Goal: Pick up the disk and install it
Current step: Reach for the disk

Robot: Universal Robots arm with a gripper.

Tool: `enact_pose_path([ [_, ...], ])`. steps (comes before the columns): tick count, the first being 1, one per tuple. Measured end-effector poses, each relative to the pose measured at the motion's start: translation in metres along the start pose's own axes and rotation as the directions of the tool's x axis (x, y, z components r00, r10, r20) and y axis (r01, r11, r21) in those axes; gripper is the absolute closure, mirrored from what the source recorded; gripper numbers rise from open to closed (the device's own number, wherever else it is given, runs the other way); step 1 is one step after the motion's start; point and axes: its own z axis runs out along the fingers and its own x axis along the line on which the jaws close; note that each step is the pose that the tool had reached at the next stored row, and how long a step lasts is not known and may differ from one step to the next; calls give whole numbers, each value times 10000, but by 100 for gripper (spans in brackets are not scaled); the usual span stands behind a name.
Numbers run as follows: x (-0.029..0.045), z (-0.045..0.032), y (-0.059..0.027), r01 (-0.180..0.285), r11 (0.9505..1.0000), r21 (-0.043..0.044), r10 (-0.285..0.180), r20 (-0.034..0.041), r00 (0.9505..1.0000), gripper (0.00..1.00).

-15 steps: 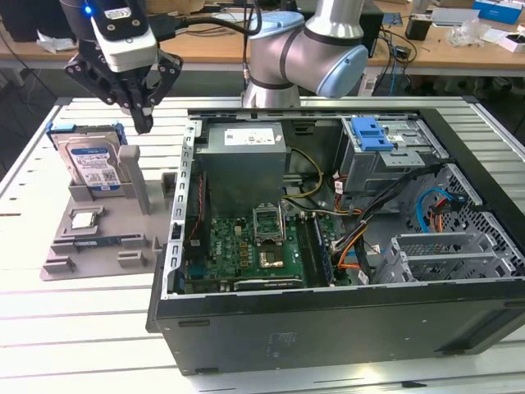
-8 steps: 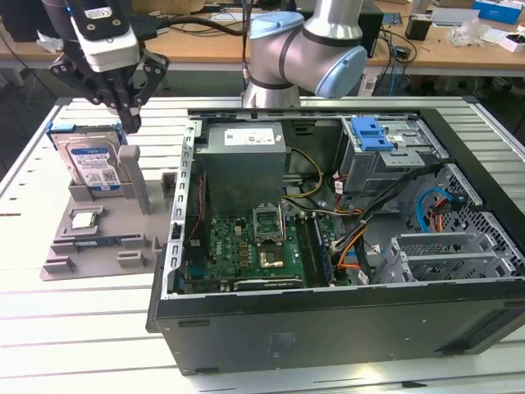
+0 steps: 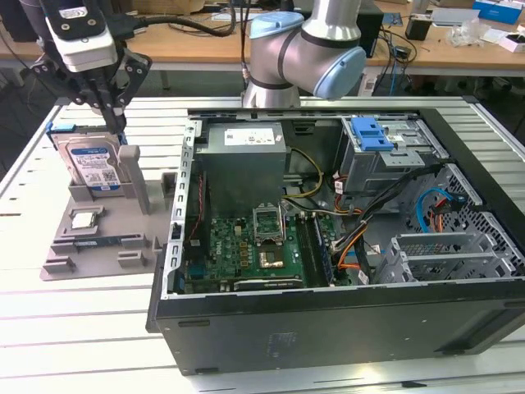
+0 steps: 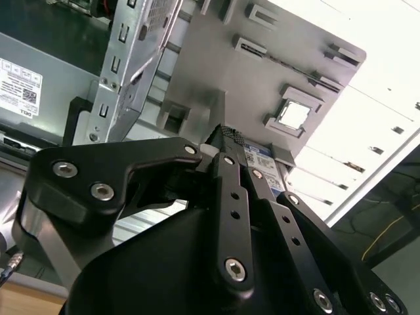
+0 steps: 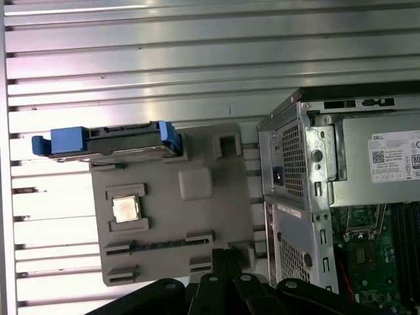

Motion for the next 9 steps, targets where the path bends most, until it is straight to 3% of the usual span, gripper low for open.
enact_pose_path([
  [2,63,-1,-4,1,10000,0,-1,0,10000,89],
  [9,179,-3,-11,0,10000,0,0,0,10000,89],
])
